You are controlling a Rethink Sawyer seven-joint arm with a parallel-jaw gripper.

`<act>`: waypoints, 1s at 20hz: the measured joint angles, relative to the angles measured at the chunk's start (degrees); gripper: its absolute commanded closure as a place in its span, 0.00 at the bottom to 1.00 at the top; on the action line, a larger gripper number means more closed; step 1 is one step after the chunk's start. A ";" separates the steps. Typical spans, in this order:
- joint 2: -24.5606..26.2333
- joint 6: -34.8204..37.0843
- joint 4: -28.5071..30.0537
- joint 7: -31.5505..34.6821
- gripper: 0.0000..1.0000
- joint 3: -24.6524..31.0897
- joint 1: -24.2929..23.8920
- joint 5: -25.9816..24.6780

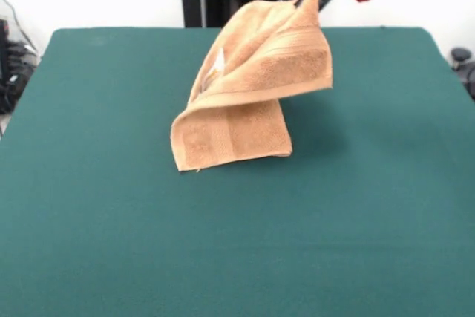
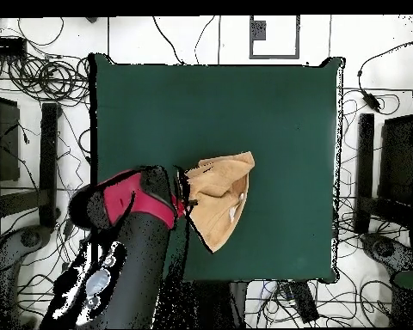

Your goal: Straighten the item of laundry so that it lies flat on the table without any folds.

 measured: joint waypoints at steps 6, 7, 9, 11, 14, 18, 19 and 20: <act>3.75 0.00 -0.54 7.44 1.00 -2.77 3.05 4.37; 4.60 0.00 -0.81 8.72 1.00 -3.31 3.50 5.11; 6.00 0.00 -1.59 10.13 1.00 -4.19 3.97 5.75; 7.01 0.00 -2.23 10.98 1.00 -4.85 4.22 6.11; 9.42 0.00 -3.96 12.18 1.00 -6.35 4.83 7.23; 12.97 -0.01 -6.84 13.40 1.00 -8.74 6.15 8.75; 13.58 0.00 -7.36 13.71 1.00 -9.15 6.37 9.06; 15.09 -0.01 -8.61 14.57 1.00 -10.22 6.93 9.80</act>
